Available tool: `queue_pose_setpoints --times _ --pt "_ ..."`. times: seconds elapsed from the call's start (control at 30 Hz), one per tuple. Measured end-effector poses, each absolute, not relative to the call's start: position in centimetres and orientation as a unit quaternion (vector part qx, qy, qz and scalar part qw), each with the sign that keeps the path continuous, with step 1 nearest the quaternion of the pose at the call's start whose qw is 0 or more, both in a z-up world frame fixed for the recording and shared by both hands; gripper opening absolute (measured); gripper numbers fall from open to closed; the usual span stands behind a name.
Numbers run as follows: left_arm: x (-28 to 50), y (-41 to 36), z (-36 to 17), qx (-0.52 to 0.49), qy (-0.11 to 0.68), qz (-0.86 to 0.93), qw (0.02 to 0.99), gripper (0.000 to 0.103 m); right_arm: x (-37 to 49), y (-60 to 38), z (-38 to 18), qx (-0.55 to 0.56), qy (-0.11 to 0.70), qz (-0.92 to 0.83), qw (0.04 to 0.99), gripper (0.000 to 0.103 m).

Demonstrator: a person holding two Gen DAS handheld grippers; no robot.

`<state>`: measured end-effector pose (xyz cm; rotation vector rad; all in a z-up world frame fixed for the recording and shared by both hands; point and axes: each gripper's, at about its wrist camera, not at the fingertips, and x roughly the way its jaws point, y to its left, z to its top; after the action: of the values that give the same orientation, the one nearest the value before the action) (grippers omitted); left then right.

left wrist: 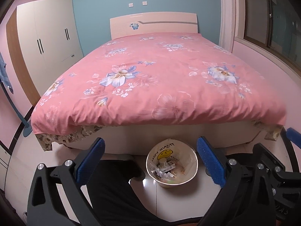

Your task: Collect trash

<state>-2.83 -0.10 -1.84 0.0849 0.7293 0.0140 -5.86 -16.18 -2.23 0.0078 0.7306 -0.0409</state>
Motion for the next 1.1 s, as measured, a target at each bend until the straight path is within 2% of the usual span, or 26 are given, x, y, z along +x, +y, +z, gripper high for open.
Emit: queue_pose_setpoints --times 1.1 --pt "-3.15 -0.36 -1.62 0.049 0.354 0.021 0.934 0.099 -5.63 -15.57 -2.07 -0.001 0.356 -0.018 0.934 0.096"
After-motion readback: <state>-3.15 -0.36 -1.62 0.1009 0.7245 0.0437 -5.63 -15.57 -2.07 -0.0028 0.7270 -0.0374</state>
